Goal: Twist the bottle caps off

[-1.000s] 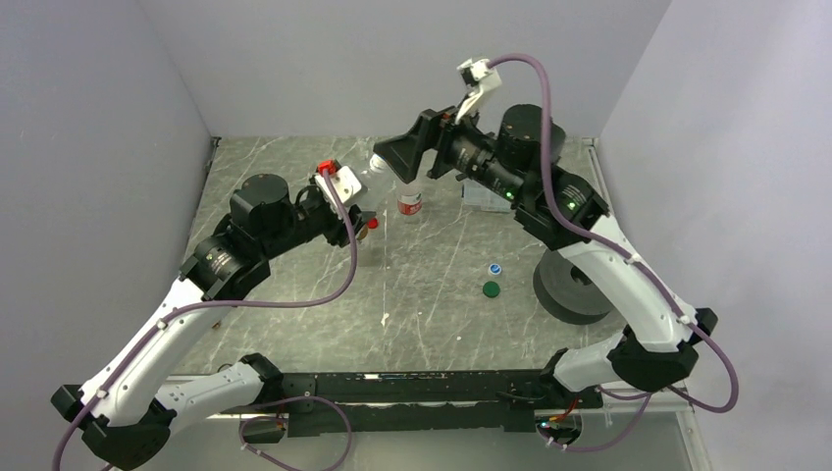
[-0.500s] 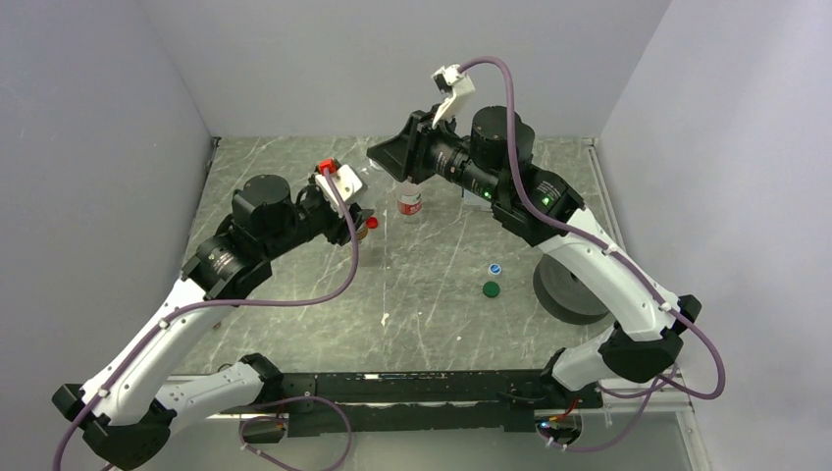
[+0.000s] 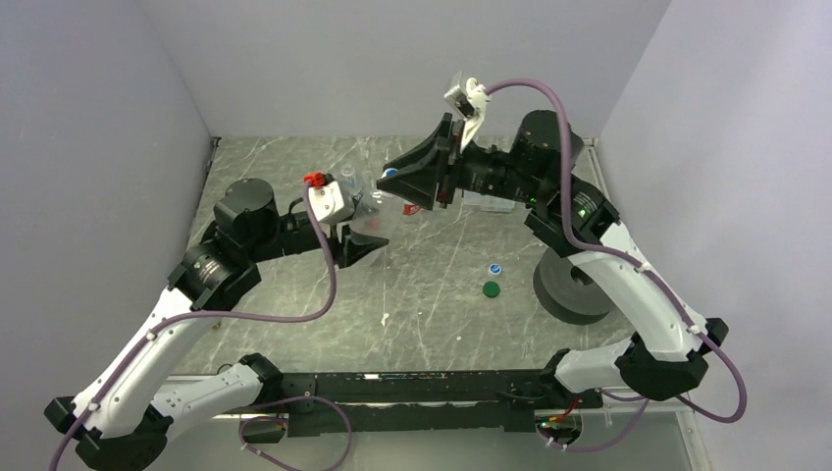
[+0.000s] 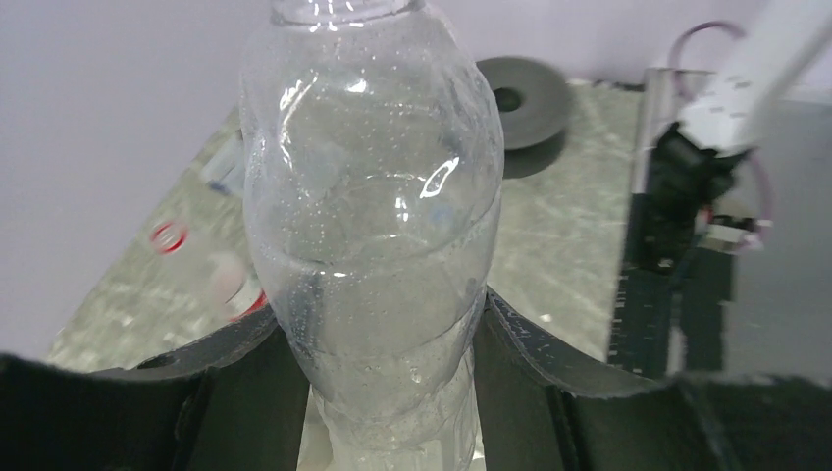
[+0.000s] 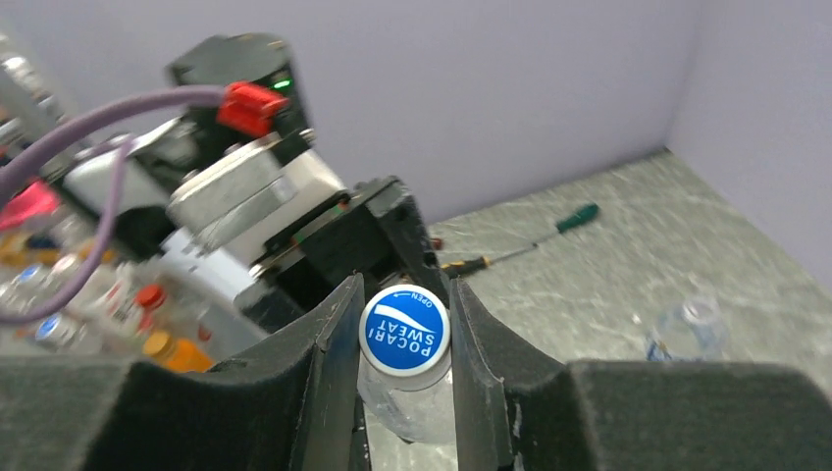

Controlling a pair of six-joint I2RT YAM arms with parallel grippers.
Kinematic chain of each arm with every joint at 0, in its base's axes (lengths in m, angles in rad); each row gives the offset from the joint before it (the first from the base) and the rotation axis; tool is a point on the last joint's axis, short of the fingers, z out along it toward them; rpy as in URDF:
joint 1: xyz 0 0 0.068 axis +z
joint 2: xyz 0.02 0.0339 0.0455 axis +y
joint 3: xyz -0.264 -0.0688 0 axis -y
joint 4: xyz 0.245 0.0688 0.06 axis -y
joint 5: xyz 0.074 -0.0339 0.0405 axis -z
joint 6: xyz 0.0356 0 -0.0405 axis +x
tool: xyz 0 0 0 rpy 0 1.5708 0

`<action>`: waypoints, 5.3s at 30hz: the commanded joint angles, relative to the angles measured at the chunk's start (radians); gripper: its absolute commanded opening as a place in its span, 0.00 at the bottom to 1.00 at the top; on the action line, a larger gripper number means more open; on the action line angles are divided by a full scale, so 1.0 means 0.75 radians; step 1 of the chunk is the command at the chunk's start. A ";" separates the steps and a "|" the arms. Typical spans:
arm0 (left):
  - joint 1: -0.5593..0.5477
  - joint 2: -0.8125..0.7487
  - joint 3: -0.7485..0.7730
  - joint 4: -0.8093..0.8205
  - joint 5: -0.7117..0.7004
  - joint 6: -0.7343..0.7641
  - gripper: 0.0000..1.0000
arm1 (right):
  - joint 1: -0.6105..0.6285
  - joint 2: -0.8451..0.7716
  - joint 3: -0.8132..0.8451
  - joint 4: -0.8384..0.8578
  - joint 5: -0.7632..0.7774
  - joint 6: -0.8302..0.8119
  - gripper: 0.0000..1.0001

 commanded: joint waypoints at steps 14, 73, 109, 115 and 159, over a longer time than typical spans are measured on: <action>-0.016 -0.017 0.035 -0.099 0.401 0.039 0.06 | -0.097 -0.108 -0.038 0.207 -0.599 -0.017 0.12; -0.016 -0.018 -0.014 -0.097 0.302 0.091 0.01 | -0.020 -0.074 0.023 0.153 -0.146 -0.085 0.17; -0.016 -0.033 -0.009 -0.158 0.363 0.132 0.00 | -0.303 -0.141 -1.597 0.544 0.860 0.435 0.13; -0.016 -0.033 -0.024 -0.151 0.351 0.121 0.00 | -0.275 -0.086 -1.661 0.645 0.871 0.454 0.26; -0.012 0.050 -0.057 -0.022 0.056 -0.044 0.01 | -0.141 -0.341 -0.686 0.648 -0.092 0.248 0.96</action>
